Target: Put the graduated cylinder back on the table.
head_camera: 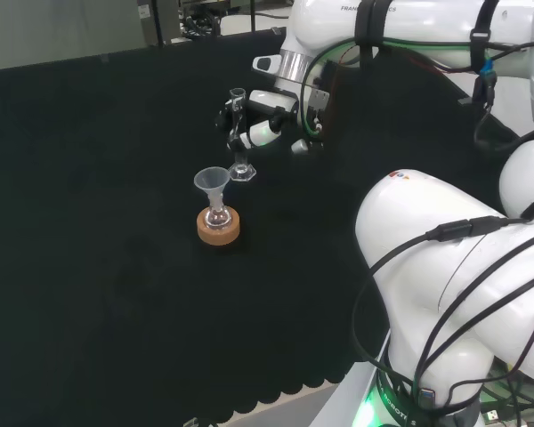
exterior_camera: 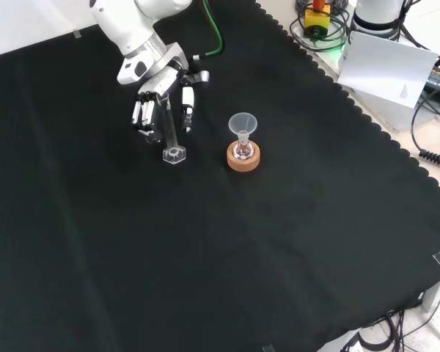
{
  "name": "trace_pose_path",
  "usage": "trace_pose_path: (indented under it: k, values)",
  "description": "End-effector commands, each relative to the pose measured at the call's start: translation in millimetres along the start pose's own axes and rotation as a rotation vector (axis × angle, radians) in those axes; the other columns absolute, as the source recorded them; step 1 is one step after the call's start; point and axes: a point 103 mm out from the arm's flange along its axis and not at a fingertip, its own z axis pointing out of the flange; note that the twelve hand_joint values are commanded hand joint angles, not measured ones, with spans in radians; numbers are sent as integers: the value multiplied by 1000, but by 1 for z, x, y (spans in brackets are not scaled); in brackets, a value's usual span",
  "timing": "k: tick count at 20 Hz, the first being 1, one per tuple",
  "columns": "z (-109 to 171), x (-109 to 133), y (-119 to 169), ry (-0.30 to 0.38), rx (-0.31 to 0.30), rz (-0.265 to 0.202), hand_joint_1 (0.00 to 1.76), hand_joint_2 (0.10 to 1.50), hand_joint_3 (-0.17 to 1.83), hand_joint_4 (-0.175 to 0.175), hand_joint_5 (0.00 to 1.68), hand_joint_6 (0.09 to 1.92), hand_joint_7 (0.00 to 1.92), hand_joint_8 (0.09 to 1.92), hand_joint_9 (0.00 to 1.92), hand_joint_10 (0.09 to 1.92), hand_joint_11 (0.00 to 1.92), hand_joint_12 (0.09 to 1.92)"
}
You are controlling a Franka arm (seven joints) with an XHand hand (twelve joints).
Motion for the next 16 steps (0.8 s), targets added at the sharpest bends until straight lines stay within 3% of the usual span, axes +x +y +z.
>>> trace_pose_path:
  k: [1, 3, 6, 16]
  values:
    - [-11, 2, -1, -1, -12, -4, 803, 940, -175, -81, 348, 454, 267, 695, 721, 87, 216, 1377]
    - [-19, -1, -5, -8, -34, 20, 777, 926, -175, -81, 309, 322, 130, 699, 592, 87, 84, 1423]
    - [-30, -6, -14, 2, -104, 45, 744, 903, -172, -83, 241, 163, 17, 538, 397, 87, 9, 1338]
    - [-75, -14, -63, -15, -213, 139, 731, 895, -170, -87, 246, 87, 0, 584, 393, 87, 0, 1305]
